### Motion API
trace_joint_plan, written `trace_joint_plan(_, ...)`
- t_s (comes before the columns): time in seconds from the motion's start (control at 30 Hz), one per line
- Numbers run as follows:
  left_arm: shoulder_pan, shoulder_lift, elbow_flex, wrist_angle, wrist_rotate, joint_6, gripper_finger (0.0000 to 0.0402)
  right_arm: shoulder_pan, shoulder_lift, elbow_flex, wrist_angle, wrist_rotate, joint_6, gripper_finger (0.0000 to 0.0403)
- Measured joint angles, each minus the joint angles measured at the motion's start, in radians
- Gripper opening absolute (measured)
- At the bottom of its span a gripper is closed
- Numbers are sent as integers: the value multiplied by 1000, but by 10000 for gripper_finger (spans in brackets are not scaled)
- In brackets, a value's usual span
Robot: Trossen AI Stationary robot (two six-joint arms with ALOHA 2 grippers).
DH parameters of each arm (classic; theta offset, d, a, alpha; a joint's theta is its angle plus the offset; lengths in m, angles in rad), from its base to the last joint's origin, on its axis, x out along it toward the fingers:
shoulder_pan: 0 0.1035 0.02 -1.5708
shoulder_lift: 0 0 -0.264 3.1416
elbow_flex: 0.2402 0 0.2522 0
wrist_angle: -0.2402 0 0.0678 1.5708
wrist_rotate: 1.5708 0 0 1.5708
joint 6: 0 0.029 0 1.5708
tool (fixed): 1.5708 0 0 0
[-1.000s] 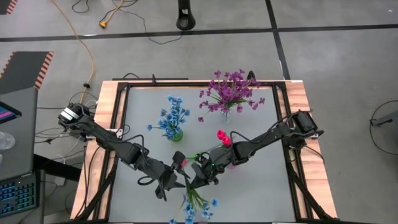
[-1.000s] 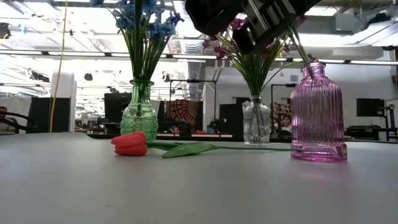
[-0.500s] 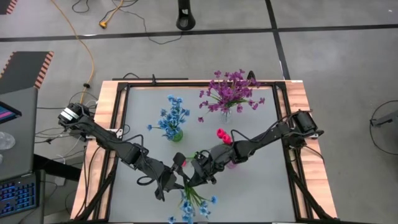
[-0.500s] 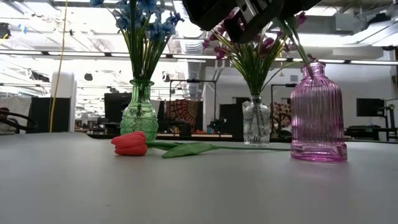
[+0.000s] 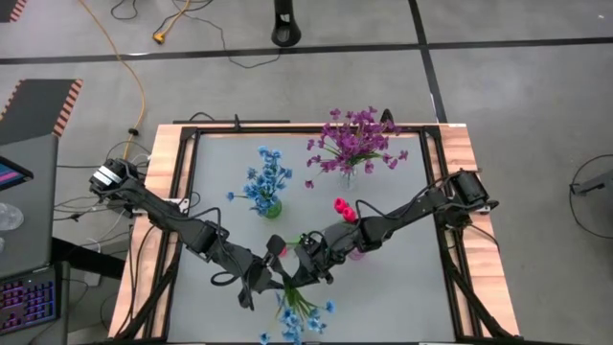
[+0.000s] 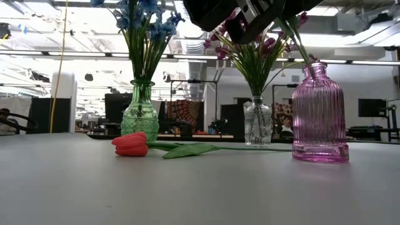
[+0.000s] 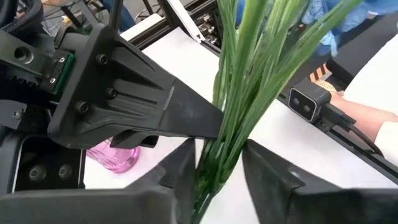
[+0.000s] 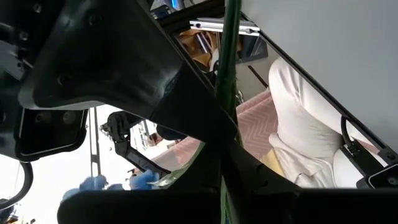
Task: Sort flowers into vase by color
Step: Put the blue flowers into the green flower vase
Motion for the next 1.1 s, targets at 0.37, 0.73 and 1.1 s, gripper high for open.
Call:
trace_joint_plan(0.37, 0, 0, 0, -7, 3, 11, 7, 0, 0, 0, -3, 0, -6, 34)
trace_joint_plan(0.73, 0, 0, 0, -9, 2, 10, 17, 0, 0, 0, -7, 0, -9, 47)
trace_joint_plan(1.1, 0, 0, 0, -10, 1, 27, 17, 1, 0, 0, -8, 0, -10, 74)
